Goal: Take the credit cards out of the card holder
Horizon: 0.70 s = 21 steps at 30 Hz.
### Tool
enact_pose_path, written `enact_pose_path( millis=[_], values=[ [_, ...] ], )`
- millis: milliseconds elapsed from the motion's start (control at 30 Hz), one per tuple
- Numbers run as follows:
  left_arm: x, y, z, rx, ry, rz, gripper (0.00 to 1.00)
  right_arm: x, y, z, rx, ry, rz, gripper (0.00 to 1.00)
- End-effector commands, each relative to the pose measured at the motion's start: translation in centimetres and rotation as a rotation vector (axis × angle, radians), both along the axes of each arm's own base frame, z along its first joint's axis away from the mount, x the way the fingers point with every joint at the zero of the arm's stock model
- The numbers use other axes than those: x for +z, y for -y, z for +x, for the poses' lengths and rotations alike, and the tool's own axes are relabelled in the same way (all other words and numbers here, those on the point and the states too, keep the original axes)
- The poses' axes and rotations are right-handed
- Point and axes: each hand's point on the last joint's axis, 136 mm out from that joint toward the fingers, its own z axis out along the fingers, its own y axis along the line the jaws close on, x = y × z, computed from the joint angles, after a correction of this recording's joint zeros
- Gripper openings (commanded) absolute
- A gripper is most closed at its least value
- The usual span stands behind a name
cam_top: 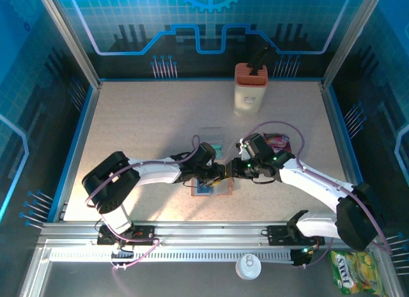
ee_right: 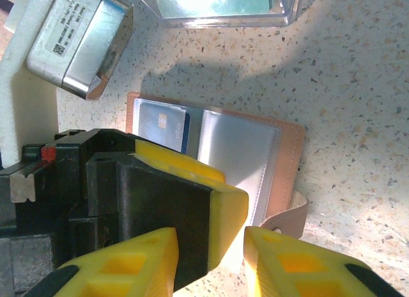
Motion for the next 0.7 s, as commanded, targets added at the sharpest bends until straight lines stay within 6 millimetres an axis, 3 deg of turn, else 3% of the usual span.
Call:
enact_pose_path(
  millis=[0,133,400,667],
  values=[
    [0.7,1.0,-1.7,-0.051,-0.02,-0.028,0.45,0.1,-0.1,-0.1,-0.004,-0.005,0.023,0.35],
    [0.5,1.6,-2.3,-0.057,-0.033,-0.05,0.46,0.2,0.1,-0.1,-0.009,0.002,0.022,0.35],
    [2.2,2.1,-2.2,-0.058,-0.008,-0.093,0.49,0.3,0.1,0.0,-0.016,0.004,0.019,0.36],
    [2.6,1.1,-2.8,-0.041,-0.007,-0.087,0.49,1.2,1.0,0.6,-0.055,0.048,-0.004,0.36]
  ],
)
